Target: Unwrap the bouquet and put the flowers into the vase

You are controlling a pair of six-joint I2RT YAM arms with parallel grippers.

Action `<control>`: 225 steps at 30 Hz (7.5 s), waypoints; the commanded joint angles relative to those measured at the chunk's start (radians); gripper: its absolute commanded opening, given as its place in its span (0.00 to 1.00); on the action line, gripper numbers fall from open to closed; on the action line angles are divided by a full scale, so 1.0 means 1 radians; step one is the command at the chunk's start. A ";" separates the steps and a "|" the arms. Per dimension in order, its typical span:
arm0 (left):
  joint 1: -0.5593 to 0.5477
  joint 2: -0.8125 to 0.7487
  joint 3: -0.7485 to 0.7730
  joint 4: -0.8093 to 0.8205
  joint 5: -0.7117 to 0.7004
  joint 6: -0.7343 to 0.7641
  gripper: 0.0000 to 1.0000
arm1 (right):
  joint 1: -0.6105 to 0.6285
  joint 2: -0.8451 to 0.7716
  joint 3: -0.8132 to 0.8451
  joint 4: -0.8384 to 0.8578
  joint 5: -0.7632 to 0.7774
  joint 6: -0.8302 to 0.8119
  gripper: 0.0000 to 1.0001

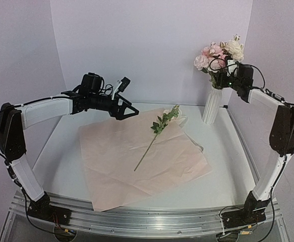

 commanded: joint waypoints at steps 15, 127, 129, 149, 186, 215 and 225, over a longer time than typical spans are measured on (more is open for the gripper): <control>-0.215 0.594 0.499 -0.307 -0.468 0.086 0.80 | 0.105 -0.394 -0.106 -0.385 -0.018 0.119 0.95; -0.056 -0.097 -0.093 0.238 -0.058 -0.017 1.00 | 0.085 -0.101 0.386 -0.056 -0.045 -0.221 0.00; -0.053 -0.093 -0.086 0.232 -0.059 -0.013 1.00 | 0.084 -0.103 0.387 -0.049 -0.046 -0.223 0.00; -0.028 -0.075 -0.066 0.220 -0.058 -0.007 1.00 | 0.022 -0.095 0.120 0.055 -0.064 -0.120 0.00; -0.006 -0.087 -0.093 0.224 -0.054 -0.014 1.00 | 0.002 0.118 -0.102 0.131 -0.071 0.024 0.00; 0.001 -0.093 -0.104 0.223 -0.036 -0.015 1.00 | 0.003 -0.111 -0.189 0.113 -0.063 -0.005 0.65; 0.009 -0.099 -0.107 0.242 -0.029 -0.026 1.00 | 0.002 -0.221 -0.269 0.042 -0.048 -0.002 0.93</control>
